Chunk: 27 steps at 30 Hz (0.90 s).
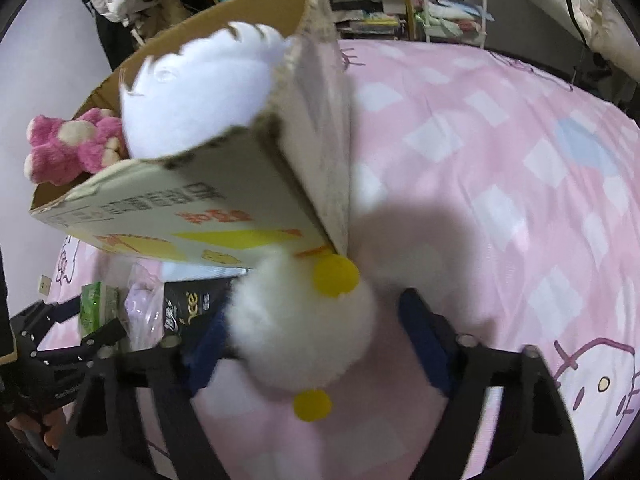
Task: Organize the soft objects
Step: 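Grasp green tissue pack with left gripper while right gripper grasps white duck plush, then lift green tissue pack with left gripper while right gripper lifts white duck over box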
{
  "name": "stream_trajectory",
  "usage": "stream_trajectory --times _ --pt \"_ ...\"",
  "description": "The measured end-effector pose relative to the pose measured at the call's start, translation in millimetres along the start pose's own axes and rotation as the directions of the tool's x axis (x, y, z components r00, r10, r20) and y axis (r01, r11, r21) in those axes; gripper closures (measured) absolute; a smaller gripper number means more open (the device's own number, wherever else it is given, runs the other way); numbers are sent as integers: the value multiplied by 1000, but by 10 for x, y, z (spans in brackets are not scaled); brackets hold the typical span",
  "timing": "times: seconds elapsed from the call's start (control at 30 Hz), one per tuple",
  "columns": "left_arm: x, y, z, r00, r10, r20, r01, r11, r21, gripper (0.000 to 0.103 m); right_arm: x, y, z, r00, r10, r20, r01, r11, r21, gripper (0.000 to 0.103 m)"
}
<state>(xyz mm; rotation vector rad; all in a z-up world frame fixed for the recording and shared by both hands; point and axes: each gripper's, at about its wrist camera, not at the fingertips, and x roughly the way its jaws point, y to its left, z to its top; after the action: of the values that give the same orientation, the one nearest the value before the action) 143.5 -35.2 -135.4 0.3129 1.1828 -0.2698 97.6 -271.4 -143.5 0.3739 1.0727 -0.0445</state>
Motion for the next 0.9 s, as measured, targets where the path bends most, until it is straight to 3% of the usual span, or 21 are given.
stream_trajectory --times 0.1,0.23,0.33,0.57,0.9 --pt "-13 15 3 1000 -7 3 7 1000 -9 42 -14 -16 1 1000 13 -3 -13 1000 3 45" --pt "-48 28 -18 1000 -5 17 5 1000 -23 43 18 30 -29 1000 15 -17 -15 1000 -12 50" --pt "-107 0 -54 999 0 38 1 1000 -24 43 21 69 -50 1000 19 -11 -19 999 -29 60" --pt "-214 35 -93 996 -41 76 45 997 -57 43 -78 115 -135 999 36 20 -35 999 -36 63" --pt "-441 -40 -173 988 -15 151 22 999 -46 43 -260 144 -134 997 28 70 -25 999 -41 64"
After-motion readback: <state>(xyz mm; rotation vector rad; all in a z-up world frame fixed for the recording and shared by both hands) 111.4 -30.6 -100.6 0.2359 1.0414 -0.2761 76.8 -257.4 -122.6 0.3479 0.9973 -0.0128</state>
